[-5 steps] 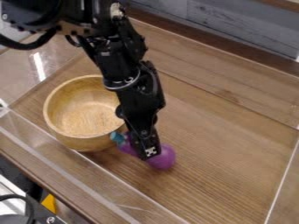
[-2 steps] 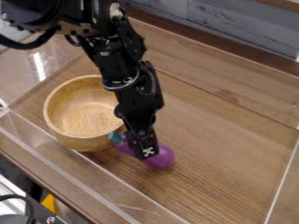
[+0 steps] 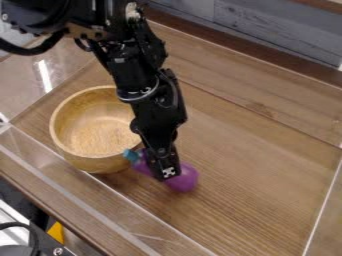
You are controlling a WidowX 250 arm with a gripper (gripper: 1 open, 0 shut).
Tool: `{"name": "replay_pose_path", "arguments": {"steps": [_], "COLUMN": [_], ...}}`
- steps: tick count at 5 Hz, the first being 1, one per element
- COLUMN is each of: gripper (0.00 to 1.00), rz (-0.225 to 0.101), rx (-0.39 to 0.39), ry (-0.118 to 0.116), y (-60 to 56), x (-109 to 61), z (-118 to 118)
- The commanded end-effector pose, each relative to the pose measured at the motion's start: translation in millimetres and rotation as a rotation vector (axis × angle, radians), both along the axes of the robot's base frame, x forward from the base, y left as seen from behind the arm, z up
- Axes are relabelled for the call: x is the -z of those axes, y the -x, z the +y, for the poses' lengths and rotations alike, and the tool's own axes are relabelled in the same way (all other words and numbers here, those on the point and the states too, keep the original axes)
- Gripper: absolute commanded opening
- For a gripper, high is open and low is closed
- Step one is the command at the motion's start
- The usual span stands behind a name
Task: Put the purple eggplant in the brown bowl
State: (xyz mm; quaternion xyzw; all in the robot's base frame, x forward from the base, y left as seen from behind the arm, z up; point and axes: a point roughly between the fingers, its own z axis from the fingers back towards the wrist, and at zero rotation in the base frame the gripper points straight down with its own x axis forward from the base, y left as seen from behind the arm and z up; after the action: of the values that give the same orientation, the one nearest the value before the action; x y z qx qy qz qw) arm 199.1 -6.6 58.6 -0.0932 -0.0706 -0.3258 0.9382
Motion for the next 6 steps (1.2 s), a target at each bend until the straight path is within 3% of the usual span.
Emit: {"name": "replay_pose_path", "arguments": {"steps": [1,4,6], "gripper": [0.0,0.0,0.0], "rz": [-0.046,-0.054,-0.07], "rx": [-0.011,-0.032,-0.074], "ry": [-0.012,-0.024,-0.037], "y": [-10.7,-12.0,-12.9], "x": [-9.4,-18.2,-29.3], "z": [6,19,41]}}
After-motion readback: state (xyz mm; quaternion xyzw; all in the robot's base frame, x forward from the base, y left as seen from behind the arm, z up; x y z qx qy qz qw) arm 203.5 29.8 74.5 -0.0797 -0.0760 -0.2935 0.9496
